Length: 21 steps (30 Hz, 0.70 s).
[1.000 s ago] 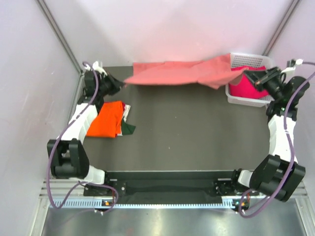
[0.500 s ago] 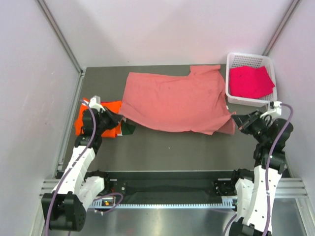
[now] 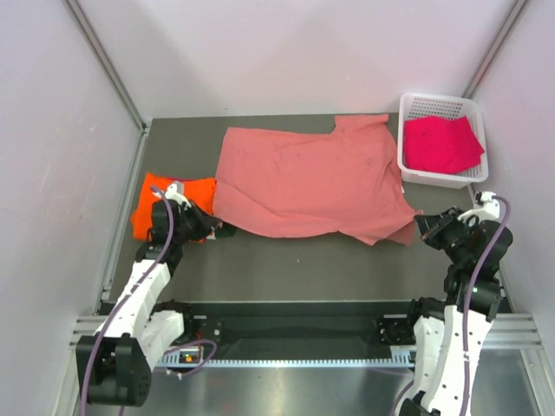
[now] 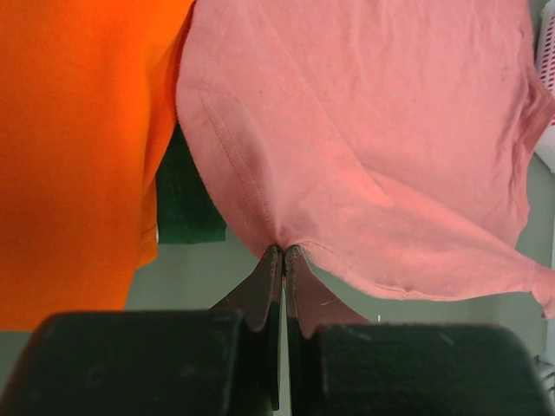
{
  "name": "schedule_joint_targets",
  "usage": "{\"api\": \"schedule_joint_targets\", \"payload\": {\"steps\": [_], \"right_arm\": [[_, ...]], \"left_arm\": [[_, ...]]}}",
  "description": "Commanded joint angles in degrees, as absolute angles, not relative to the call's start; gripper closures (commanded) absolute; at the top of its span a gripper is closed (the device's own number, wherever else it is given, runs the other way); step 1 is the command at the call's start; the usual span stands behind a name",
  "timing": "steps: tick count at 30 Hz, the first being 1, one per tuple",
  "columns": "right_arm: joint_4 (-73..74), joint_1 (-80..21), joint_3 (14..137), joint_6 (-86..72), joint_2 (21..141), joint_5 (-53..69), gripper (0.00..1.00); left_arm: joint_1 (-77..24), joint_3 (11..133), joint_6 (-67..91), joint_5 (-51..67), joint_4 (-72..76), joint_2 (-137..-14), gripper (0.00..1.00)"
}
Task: Fold and stack the t-shirts
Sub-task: Fold the tshirt
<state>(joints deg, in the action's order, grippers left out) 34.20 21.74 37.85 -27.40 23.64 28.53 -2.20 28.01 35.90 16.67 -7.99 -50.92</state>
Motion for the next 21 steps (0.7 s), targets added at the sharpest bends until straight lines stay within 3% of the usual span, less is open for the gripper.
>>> {"api": "schedule_joint_targets", "payload": {"steps": [1,8,14,21], "right_arm": [[30.42,21.27,36.74,-26.72,26.18,26.72,1.00],[23.74,20.04,38.58,-27.42,36.11,25.05,1.00],[18.90,10.21,44.02,-29.44,46.39,14.07,1.00],[14.95,6.43,53.94,-29.88,61.49,11.17,1.00]], "left_arm": [[-2.20,31.10,33.84,15.39,-7.82,-52.55,1.00],[-2.11,40.42,34.54,15.29,-10.02,-63.96,1.00],[-2.11,48.15,36.12,16.96,-9.49,-73.63,1.00],[-2.11,56.15,37.18,15.03,-9.32,-81.12,1.00]]}}
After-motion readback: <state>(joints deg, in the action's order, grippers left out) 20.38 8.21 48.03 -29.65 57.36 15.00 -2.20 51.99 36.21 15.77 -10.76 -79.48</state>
